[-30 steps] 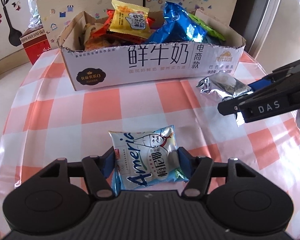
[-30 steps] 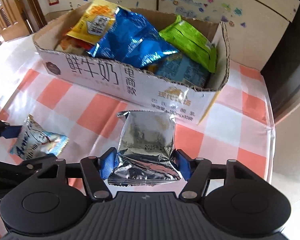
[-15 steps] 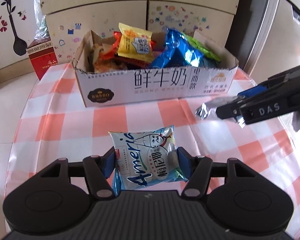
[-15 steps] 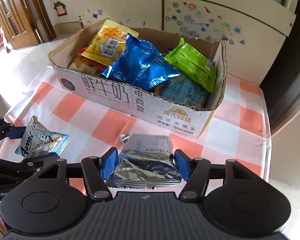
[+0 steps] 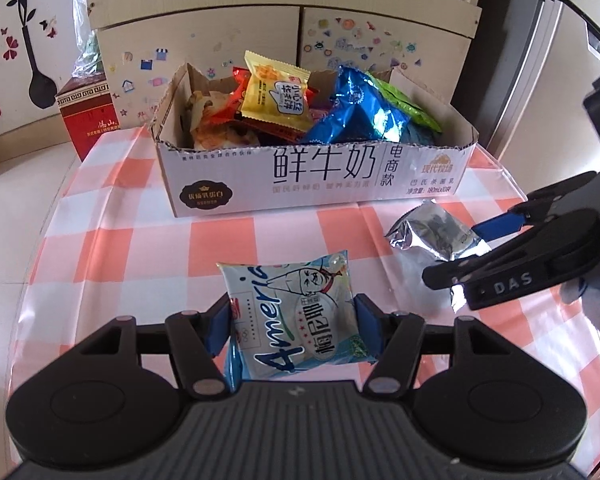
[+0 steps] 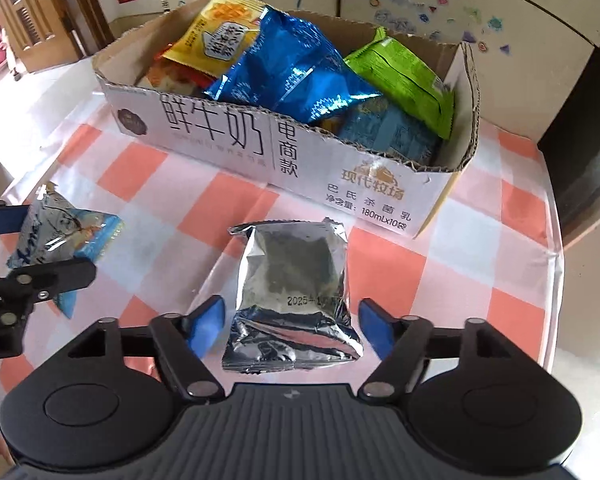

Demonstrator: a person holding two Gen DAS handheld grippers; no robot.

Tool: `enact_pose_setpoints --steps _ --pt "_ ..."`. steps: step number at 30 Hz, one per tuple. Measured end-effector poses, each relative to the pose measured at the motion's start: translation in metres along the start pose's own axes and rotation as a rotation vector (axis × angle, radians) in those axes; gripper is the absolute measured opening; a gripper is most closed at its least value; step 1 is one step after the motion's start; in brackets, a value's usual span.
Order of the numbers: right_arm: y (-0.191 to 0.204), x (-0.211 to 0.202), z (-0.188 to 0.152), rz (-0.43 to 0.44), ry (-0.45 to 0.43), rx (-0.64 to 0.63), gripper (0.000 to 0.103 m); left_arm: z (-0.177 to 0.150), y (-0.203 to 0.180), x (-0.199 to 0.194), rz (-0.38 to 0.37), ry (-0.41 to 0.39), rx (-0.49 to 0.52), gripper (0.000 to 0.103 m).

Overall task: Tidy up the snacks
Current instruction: 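Lift both bags and carry them over the cardboard box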

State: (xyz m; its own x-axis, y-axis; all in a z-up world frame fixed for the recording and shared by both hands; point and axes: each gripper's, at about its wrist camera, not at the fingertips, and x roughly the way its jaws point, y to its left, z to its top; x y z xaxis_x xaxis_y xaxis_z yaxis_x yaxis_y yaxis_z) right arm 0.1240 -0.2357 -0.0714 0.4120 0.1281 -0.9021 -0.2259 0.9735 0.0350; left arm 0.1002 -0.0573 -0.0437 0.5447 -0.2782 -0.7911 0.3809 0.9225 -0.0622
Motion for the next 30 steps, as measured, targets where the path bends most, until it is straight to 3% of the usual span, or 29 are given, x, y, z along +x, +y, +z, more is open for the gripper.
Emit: enact_pose_setpoints --steps 3,5,9,13,18,30 --pt "0.003 0.007 -0.001 -0.022 0.004 0.001 0.080 0.000 0.000 0.001 0.003 0.001 -0.003 0.062" --pt "0.004 0.005 0.001 -0.010 -0.005 0.004 0.069 0.001 0.000 0.000 0.006 -0.002 -0.005 0.062" --pt "0.008 -0.009 0.007 0.029 -0.025 -0.006 0.065 0.005 0.000 -0.003 0.009 -0.025 -0.015 0.062" --pt "0.012 -0.041 0.014 0.084 -0.114 -0.023 0.065 0.013 0.000 -0.011 0.011 -0.060 -0.025 0.062" --pt "0.010 -0.072 0.022 0.075 -0.240 0.006 0.065 0.023 0.003 -0.022 0.030 -0.110 -0.022 0.062" --pt "-0.005 -0.111 0.040 -0.046 -0.468 0.111 0.065 0.059 0.009 -0.045 0.058 -0.241 -0.053 0.062"
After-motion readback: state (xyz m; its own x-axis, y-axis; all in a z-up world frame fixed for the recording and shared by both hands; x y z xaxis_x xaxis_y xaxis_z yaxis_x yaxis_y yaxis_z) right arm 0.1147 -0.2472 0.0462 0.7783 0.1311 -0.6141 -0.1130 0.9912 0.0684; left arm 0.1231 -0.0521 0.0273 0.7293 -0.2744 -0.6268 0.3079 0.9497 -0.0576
